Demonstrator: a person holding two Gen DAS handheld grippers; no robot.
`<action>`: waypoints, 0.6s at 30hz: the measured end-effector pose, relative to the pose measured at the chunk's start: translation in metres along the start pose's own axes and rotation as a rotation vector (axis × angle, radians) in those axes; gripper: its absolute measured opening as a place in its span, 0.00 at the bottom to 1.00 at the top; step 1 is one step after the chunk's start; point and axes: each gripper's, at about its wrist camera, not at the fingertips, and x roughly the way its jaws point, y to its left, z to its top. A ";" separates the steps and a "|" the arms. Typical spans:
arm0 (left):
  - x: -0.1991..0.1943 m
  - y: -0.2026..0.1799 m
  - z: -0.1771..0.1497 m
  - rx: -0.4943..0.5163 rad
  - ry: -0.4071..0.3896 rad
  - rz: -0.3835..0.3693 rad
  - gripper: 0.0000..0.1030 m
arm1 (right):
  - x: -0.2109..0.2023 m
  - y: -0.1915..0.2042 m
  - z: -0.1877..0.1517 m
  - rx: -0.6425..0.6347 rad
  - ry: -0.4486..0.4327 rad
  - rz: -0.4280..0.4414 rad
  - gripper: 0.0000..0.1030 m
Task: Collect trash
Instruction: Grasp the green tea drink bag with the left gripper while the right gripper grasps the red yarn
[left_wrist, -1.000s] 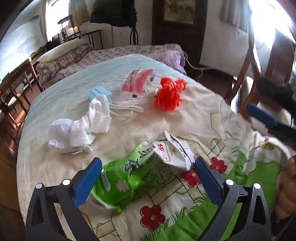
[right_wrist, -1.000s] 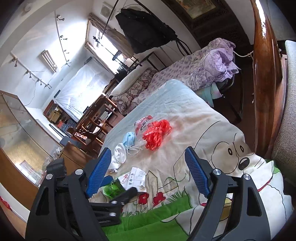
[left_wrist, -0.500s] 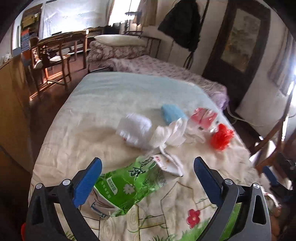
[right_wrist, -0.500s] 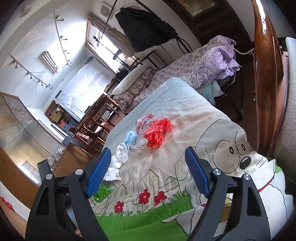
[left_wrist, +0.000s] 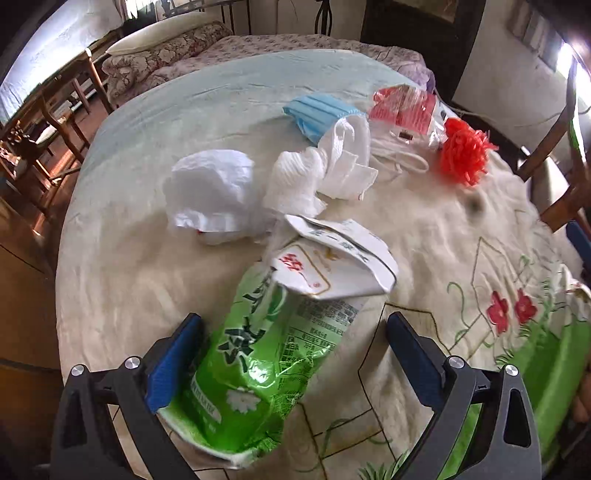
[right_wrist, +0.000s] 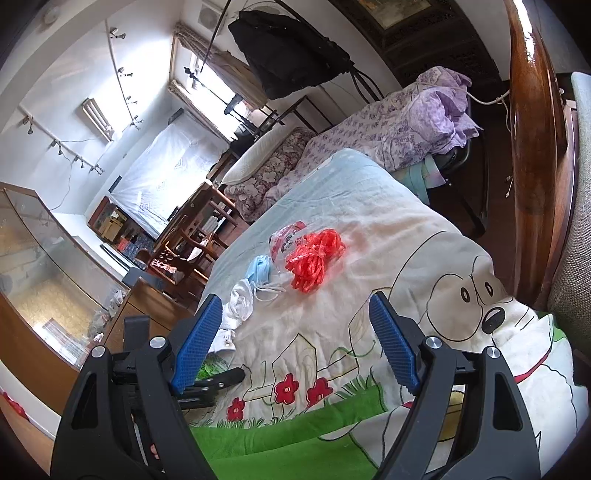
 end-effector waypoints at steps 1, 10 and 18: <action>-0.001 -0.002 0.000 0.006 -0.006 0.009 0.86 | 0.000 0.000 0.000 -0.001 -0.002 0.000 0.77; -0.017 -0.008 -0.001 -0.150 -0.123 -0.016 0.60 | 0.001 0.002 0.001 -0.021 -0.004 -0.007 0.77; -0.022 -0.021 -0.006 -0.198 -0.132 -0.073 0.75 | 0.063 0.031 0.036 -0.156 0.088 -0.089 0.77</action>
